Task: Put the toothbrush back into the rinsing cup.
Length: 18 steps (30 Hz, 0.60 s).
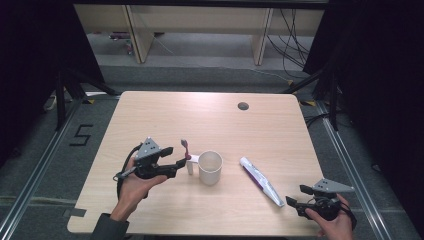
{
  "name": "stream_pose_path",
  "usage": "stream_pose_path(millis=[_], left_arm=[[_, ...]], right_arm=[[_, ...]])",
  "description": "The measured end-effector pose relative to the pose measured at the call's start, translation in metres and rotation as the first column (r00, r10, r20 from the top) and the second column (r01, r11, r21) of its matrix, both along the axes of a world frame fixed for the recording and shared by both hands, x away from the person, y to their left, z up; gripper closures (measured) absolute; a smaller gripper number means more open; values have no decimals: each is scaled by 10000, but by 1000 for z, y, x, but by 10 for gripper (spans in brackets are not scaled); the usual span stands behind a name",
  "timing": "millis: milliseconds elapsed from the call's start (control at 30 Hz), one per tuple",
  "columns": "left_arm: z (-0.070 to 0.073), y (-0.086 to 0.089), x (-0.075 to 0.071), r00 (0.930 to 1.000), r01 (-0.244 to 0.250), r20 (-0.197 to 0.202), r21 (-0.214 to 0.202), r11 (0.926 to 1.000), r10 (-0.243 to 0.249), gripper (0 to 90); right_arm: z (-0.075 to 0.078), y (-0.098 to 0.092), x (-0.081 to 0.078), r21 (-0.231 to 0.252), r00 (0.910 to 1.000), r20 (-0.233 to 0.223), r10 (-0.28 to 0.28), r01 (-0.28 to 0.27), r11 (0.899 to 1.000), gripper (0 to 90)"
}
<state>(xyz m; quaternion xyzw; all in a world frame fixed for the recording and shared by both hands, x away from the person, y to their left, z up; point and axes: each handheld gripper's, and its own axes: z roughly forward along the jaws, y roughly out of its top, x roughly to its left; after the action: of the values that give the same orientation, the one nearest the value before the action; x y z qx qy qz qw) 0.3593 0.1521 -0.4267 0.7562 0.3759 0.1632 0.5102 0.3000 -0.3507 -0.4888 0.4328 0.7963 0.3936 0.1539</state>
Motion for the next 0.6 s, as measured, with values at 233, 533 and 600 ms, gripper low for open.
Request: stream_pose_path(millis=[233,533,600], left_arm=[[-8,7,-13,9986,-255,-459,250,9994,266,281],[-27,8,-29,9964,-152,-831,418,9990,187,207],[-29,8,-31,9959,-134,-883,483,9987,176,205]], right_arm=[[1,0,0,72,10000,16,-16,16,10000,263],[3,2,-2,228,9998,-204,-88,93,9997,275],[4,2,-3,221,9998,-180,-69,73,9997,275]])
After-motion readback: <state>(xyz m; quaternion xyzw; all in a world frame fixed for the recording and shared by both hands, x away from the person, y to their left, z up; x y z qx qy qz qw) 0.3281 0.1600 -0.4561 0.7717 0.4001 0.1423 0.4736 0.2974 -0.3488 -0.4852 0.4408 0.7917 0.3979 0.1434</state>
